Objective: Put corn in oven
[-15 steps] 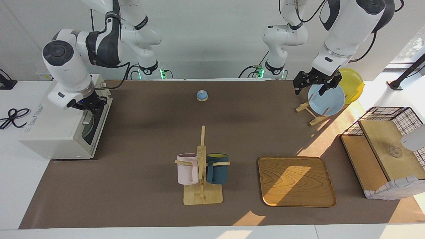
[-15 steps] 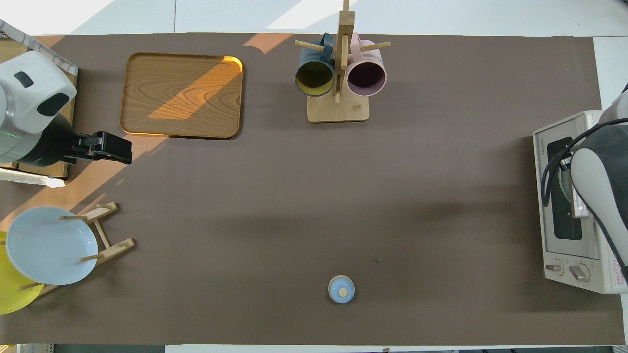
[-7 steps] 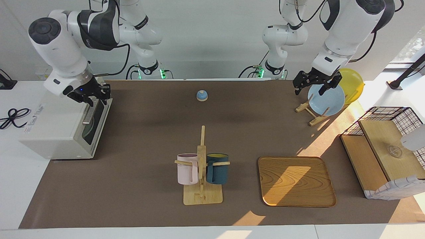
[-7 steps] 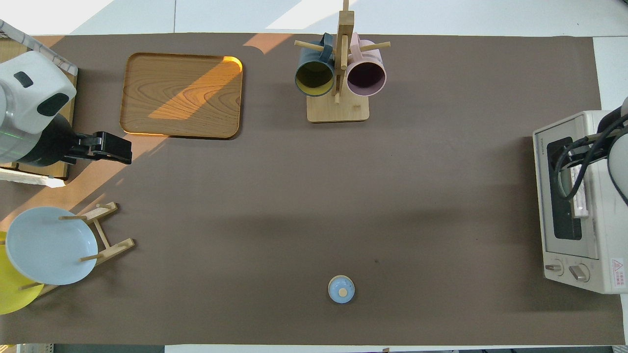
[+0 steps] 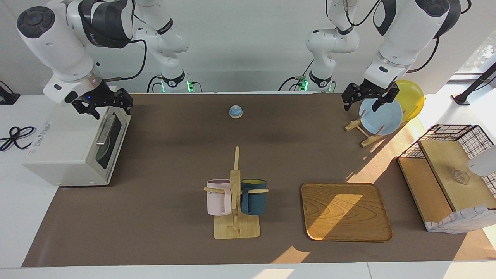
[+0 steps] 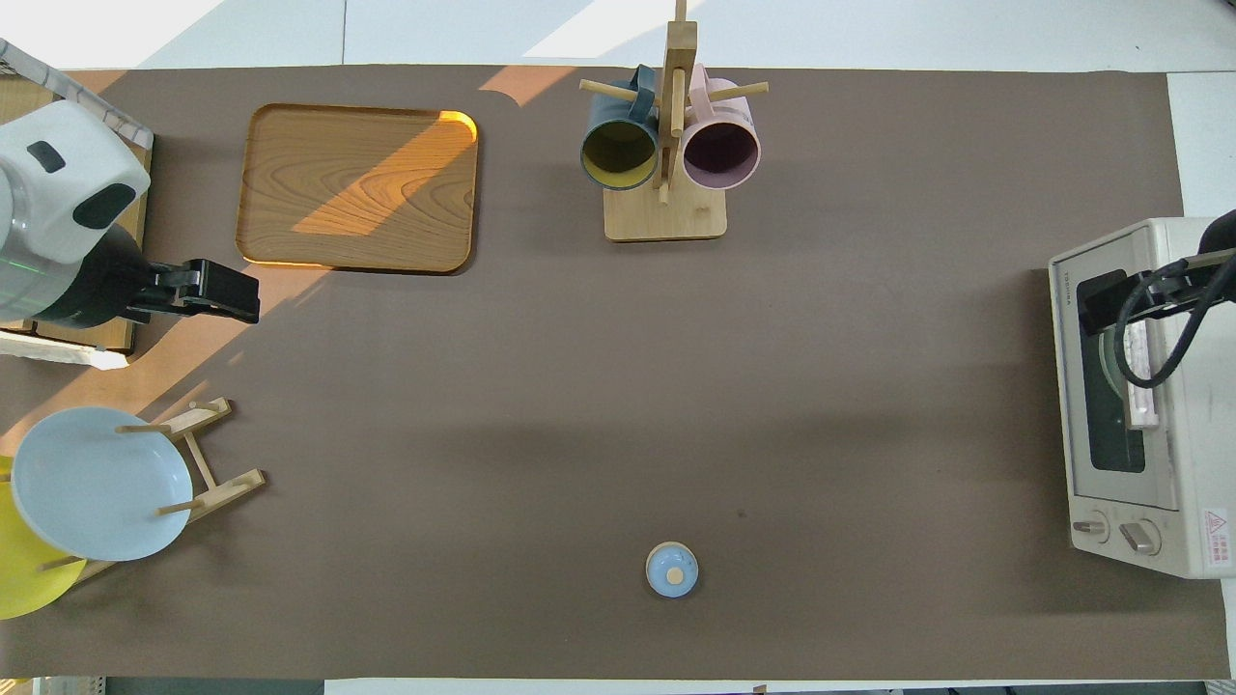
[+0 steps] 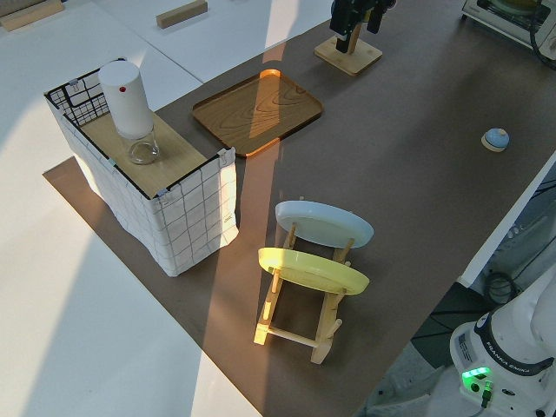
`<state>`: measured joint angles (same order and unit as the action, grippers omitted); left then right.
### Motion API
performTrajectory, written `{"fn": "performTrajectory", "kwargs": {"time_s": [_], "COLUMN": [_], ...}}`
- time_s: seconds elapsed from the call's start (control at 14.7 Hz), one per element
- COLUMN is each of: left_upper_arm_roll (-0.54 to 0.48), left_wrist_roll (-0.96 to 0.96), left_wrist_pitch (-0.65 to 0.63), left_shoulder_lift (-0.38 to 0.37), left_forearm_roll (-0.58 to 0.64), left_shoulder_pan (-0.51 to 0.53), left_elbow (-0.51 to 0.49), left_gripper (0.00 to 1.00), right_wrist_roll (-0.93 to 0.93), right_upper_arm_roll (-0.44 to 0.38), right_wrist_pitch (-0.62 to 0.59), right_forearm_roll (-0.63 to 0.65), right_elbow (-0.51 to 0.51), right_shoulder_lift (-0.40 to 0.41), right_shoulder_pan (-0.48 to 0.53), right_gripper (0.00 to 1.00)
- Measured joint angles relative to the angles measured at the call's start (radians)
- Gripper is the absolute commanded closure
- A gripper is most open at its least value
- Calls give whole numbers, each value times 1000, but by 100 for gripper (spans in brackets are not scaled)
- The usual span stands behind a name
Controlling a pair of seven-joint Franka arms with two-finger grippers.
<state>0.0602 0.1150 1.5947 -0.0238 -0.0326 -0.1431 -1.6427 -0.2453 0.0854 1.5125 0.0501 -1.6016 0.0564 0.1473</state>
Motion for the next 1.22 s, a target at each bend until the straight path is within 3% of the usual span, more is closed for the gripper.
{"fn": "performTrajectory", "kwargs": {"time_s": [1.22], "left_upper_arm_roll": [0], "left_wrist_roll": [0], "left_wrist_pitch": [0], "left_shoulder_lift": [0], "left_forearm_roll": [0], "left_shoulder_pan": [0], "left_elbow": [0], "left_gripper": [0], "right_wrist_roll": [24], "right_upper_arm_roll": [4], "right_wrist_pitch": [-7], "right_forearm_roll": [-6], "right_elbow": [0], "right_shoulder_lift": [-23], "right_shoulder_pan": [-5], "right_gripper": [0]}}
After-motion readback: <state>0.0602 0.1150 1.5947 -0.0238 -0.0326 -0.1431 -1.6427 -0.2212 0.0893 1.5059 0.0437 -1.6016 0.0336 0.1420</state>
